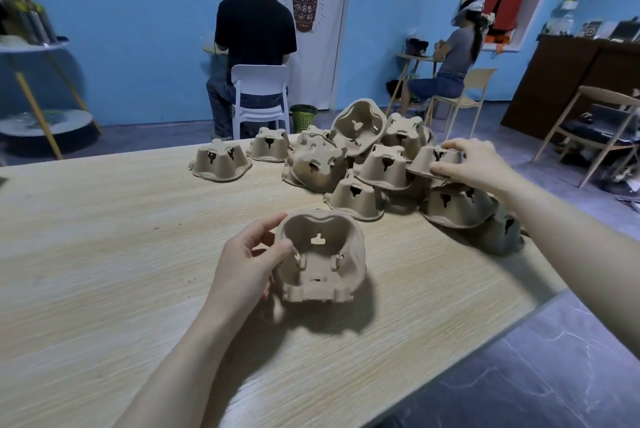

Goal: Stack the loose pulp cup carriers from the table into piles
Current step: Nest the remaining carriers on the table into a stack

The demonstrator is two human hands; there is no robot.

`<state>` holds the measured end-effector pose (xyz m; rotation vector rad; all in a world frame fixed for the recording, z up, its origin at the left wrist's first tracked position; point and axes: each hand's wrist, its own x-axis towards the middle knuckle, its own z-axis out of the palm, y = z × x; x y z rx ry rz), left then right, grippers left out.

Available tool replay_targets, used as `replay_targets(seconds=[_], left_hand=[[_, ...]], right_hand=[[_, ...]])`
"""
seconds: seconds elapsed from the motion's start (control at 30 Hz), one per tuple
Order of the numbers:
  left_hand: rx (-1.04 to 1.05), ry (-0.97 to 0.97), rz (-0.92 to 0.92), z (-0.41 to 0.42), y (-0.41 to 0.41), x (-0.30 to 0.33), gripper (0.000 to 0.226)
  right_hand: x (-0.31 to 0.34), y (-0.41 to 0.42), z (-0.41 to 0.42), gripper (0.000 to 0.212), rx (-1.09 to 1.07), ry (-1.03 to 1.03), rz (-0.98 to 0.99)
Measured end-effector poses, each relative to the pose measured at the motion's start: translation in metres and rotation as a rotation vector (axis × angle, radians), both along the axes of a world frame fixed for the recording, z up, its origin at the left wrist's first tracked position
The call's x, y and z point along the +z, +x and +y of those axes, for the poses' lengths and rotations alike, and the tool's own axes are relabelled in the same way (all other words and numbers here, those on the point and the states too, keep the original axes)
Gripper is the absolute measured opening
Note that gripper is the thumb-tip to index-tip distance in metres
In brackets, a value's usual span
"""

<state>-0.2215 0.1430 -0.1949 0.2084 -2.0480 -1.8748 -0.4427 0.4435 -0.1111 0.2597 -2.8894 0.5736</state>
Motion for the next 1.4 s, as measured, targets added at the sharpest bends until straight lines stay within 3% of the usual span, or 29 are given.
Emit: replay_targets(seconds=[0.27, 0.43, 0.67, 0.83, 1.13, 1.27, 1.4], left_hand=[[-0.005, 0.002, -0.002, 0.0, 0.0, 0.001, 0.034], [0.0, 0.001, -0.006, 0.0, -0.001, 0.0, 0.034], [0.0, 0.001, -0.009, -0.002, 0.001, 0.001, 0.033], [-0.005, 0.0, -0.011, -0.001, 0.0, 0.002, 0.033], [-0.013, 0.009, -0.007, 0.0, 0.004, 0.004, 0.034], [-0.011, 0.001, -0.007, 0.0, 0.002, 0.003, 0.034], [-0.012, 0.008, -0.006, 0.0, 0.003, 0.003, 0.033]], right_hand=[[0.009, -0.004, 0.002, 0.048, 0.07, -0.192, -0.024], [0.01, -0.002, 0.0, 0.054, 0.064, -0.027, -0.062], [0.015, -0.003, -0.004, 0.057, 0.077, 0.023, -0.05], [0.025, 0.028, -0.008, 0.047, 0.125, -0.229, 0.116], [-0.039, 0.096, -0.027, 0.038, 0.306, -0.177, 0.396], [-0.05, 0.104, -0.022, 0.039, 0.213, -0.4, 0.477], [-0.045, 0.098, -0.006, 0.039, -0.013, -0.632, 0.365]])
